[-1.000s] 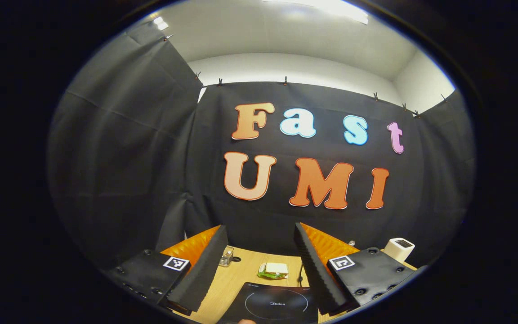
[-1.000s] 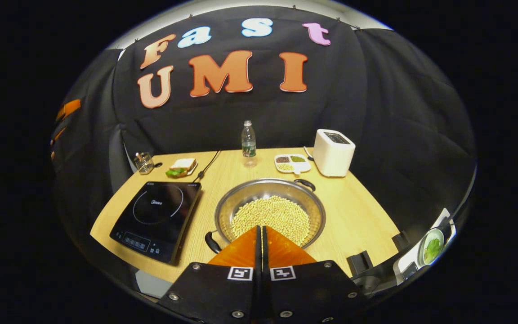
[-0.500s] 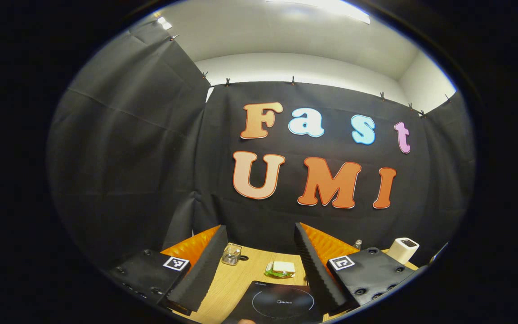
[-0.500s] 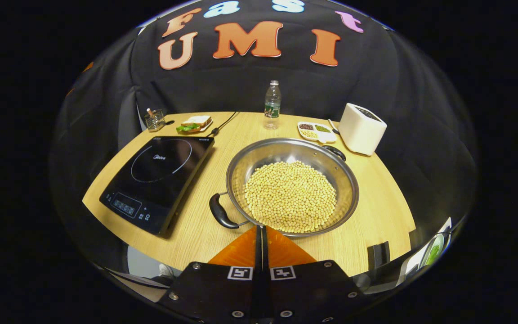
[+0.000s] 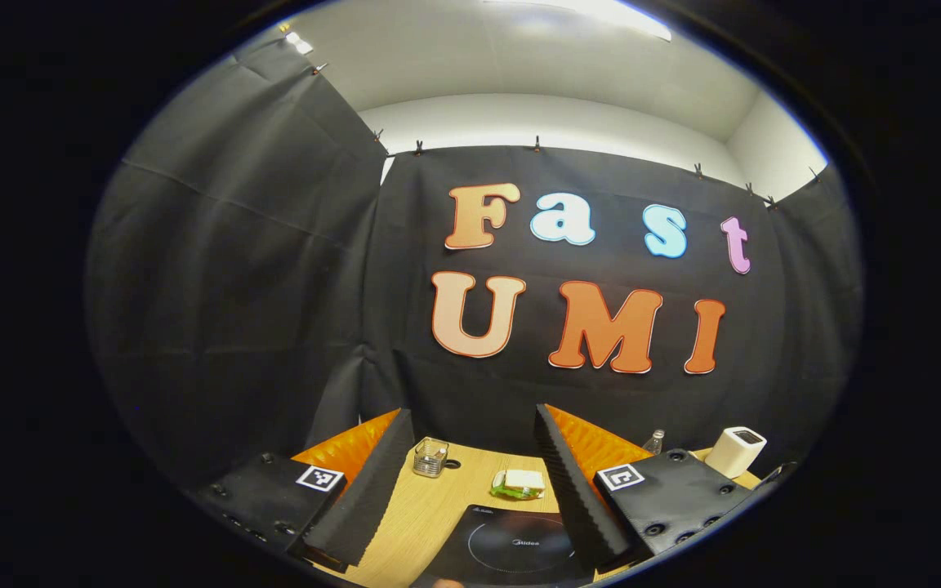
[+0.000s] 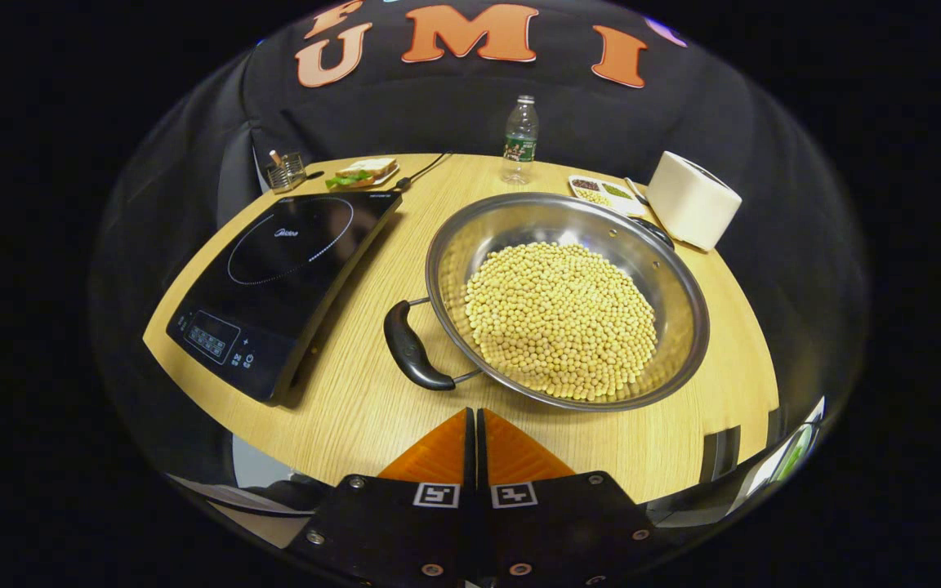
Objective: First push the handle of the pot to place it horizontally, then grasp the pot with both hands and set it on the induction cooktop.
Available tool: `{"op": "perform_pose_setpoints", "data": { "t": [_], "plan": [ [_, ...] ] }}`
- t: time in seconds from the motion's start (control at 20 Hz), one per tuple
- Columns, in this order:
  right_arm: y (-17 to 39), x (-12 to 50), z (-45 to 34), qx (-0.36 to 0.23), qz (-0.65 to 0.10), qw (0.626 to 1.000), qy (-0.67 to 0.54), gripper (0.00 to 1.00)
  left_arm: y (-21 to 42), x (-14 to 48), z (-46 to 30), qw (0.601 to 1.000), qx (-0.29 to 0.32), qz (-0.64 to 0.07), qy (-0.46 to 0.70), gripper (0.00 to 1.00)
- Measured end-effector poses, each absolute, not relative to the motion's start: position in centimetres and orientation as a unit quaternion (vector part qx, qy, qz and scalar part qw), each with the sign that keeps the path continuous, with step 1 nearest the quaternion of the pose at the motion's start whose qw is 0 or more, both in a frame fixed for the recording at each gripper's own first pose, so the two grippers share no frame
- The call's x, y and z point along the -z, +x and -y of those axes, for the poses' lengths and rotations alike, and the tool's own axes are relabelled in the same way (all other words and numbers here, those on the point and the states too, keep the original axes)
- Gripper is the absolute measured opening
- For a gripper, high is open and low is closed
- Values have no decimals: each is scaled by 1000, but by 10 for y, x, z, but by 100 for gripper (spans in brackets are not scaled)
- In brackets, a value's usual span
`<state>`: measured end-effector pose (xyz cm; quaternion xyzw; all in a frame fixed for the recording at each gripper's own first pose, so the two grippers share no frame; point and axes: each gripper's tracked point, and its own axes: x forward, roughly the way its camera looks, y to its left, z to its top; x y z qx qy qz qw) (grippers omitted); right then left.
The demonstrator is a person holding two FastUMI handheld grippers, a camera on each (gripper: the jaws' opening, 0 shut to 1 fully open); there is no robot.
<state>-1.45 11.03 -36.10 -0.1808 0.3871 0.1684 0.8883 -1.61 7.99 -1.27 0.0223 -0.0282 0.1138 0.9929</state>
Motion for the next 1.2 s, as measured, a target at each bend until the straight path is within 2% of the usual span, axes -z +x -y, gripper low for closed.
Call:
{"op": "perform_pose_setpoints", "data": {
  "t": [0.35,0.9,1.2],
  "plan": [
    [-2,367,-130,-167,-396,885,-181,0,-13,21,-89,992,-120,18,18,98],
    [26,371,-184,-209,-394,879,-170,0,-23,15,-98,990,-137,16,26,97],
    [36,371,-202,-212,-393,881,-159,0,-26,14,-101,989,-144,15,28,97]
  ]
}}
